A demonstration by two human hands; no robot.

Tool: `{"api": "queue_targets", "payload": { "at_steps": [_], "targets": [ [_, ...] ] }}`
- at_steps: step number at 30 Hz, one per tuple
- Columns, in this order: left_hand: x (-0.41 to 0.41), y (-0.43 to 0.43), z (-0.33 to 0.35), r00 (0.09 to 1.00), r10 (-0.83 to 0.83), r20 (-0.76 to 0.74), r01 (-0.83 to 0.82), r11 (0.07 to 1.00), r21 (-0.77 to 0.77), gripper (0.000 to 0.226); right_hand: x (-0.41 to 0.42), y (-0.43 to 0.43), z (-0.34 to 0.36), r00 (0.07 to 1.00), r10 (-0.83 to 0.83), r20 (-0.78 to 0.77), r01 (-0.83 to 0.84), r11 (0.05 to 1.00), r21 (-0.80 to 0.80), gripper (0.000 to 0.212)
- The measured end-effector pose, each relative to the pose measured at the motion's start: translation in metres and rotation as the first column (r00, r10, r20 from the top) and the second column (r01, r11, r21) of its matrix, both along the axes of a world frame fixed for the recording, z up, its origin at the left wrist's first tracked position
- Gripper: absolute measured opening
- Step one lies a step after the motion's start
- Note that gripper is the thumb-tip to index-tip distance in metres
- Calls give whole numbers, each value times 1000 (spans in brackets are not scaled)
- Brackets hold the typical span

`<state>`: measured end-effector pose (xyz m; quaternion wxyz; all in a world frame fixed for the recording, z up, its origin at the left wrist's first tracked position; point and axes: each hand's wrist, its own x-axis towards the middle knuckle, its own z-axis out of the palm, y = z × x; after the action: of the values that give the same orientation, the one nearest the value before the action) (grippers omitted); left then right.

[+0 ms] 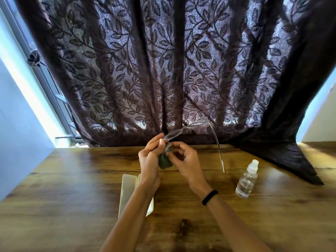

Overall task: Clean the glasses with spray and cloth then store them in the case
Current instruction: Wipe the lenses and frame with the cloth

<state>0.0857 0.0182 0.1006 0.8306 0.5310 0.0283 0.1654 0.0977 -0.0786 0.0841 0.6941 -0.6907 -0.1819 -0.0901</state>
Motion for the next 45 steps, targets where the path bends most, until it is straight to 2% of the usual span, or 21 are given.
{"api": "queue_targets", "payload": {
  "at_steps": [4,7,10,18,22,30,36,40,45],
  "targets": [
    [3,4,1,998,55,21,-56,998,19,17,-7,-7,-9,999,-36,40,44,977,-207,23],
    [5,11,3,992,117,44,-117,993,19,24,-15,-19,-22,992,-93,89,123,898,-423,26],
    [6,18,3,984,167,57,-166,986,-6,29,-25,-30,-33,983,-135,121,179,826,-534,25],
    [6,8,-7,985,171,32,-170,985,-32,23,-31,-39,-36,957,-234,170,289,795,-534,22],
    [3,-4,-11,988,155,12,-155,988,-15,14,-24,-28,-22,956,-205,208,287,795,-535,21],
    [2,-13,-15,994,99,45,-100,995,4,17,-16,-10,1,931,-257,260,349,837,-421,13],
    [0,-13,-13,994,86,68,-85,996,-7,26,-15,-3,7,914,-311,260,383,871,-308,22],
    [0,-11,-11,989,138,48,-136,990,-30,21,-16,-2,11,922,-263,286,357,865,-353,20],
    [4,-11,-13,984,174,24,-174,985,-4,17,-17,-11,5,925,-236,296,356,809,-468,20]
  ]
}}
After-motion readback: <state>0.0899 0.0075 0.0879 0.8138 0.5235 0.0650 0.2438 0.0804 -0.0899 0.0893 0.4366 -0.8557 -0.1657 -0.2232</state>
